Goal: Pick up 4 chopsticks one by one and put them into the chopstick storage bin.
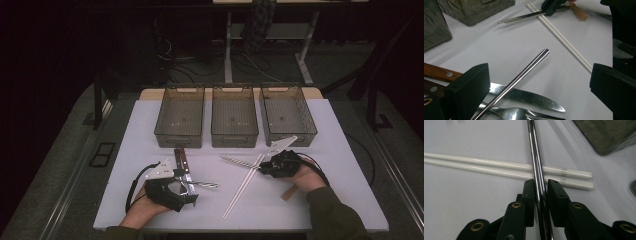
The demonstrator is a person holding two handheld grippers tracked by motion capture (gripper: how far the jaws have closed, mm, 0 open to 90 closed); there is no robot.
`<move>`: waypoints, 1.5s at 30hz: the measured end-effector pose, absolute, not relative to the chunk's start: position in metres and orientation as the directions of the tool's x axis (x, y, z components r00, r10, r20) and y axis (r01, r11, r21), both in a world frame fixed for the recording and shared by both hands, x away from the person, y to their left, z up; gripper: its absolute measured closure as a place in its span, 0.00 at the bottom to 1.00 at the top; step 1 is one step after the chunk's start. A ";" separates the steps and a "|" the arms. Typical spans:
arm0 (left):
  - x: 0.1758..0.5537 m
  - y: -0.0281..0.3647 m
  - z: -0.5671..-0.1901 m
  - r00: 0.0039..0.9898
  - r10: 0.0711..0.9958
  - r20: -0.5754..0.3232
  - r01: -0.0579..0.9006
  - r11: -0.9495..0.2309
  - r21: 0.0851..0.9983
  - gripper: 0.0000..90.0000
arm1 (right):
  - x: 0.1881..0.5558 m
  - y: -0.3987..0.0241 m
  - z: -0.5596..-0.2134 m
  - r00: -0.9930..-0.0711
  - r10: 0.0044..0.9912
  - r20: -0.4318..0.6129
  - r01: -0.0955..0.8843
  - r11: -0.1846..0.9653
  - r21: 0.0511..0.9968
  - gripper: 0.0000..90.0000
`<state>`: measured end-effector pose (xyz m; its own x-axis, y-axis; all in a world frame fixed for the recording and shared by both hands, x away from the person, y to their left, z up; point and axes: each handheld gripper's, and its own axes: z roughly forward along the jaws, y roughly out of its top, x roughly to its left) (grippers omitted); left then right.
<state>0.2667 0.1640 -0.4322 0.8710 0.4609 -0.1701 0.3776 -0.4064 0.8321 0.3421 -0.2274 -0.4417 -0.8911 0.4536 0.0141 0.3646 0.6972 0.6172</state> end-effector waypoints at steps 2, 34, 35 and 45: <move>0.267 0.164 -0.432 0.871 0.461 -0.171 0.379 -0.407 0.831 0.02 | 0.343 -0.229 -0.442 -0.886 0.464 0.012 0.372 0.694 0.617 0.85; 0.266 0.164 -0.432 0.872 0.460 -0.170 0.378 -0.409 0.830 0.02 | 0.348 -0.225 -0.442 -0.852 0.519 0.063 0.440 0.647 0.623 0.87; 0.266 0.164 -0.432 0.872 0.460 -0.171 0.378 -0.408 0.831 0.02 | 0.348 -0.223 -0.442 -0.853 0.518 0.065 0.442 0.648 0.621 0.87; 0.266 0.163 -0.432 0.873 0.458 -0.170 0.377 -0.410 0.830 0.02 | 0.346 -0.220 -0.442 -0.850 0.523 0.063 0.445 0.650 0.616 0.85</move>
